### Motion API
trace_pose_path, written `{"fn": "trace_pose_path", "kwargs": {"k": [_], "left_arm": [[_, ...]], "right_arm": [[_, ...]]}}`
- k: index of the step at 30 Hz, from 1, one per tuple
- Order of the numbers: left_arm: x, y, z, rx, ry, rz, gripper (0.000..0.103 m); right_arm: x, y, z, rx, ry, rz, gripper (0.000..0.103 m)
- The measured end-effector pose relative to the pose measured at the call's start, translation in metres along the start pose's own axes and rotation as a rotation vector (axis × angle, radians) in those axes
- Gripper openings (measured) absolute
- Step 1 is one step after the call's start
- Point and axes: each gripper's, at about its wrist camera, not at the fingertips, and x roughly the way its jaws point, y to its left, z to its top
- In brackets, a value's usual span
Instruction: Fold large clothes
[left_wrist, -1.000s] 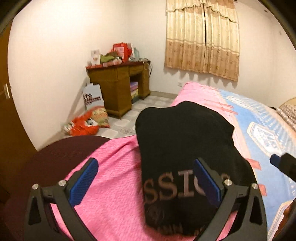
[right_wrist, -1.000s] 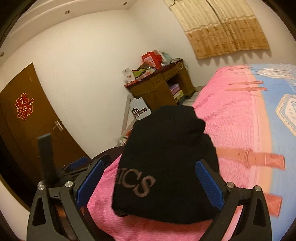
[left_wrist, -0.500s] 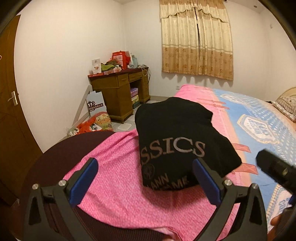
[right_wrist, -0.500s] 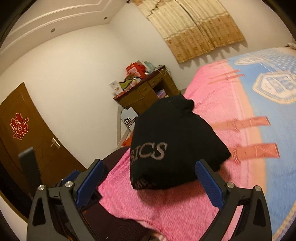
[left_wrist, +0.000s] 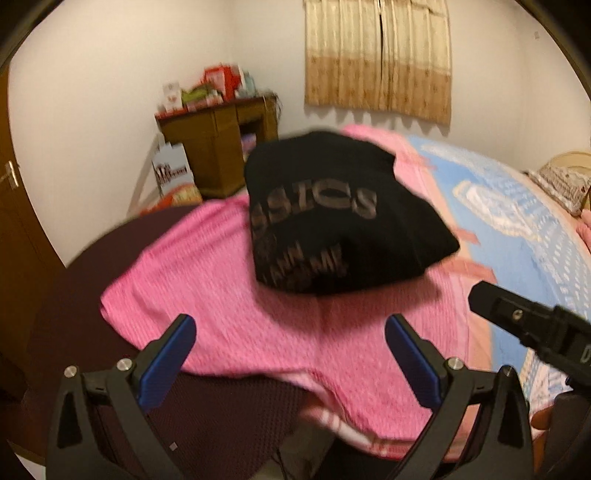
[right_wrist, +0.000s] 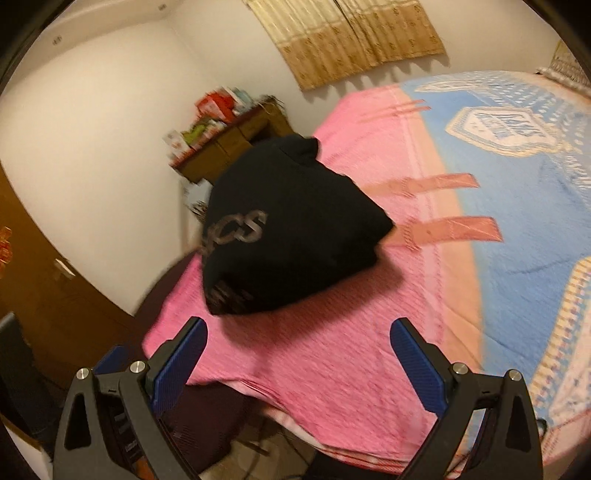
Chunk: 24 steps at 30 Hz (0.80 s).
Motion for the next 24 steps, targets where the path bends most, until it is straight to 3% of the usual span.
{"fn": "trace_pose_path", "kwargs": {"k": [5,10,15,24], "left_arm": [[0.01,0.003,-0.018,-0.016,0.088,-0.009,0.103],[-0.017,0.003,-0.02,0.011,0.018,0.06,0.103],[-0.063,-0.003,-0.017,0.04,-0.076,0.122,0.103],[-0.17,0.014,-0.011,-0.014,-0.397,0.094,0.103]], "right_arm": [[0.004,-0.005,-0.019,-0.008,0.071,-0.122,0.1],[-0.019,0.002,-0.031,-0.065,0.057,-0.228,0.1],[-0.061,0.019,-0.038,-0.099,-0.03,-0.227,0.1],[-0.177,0.052,-0.047,-0.173,-0.377,-0.122,0.1]]}}
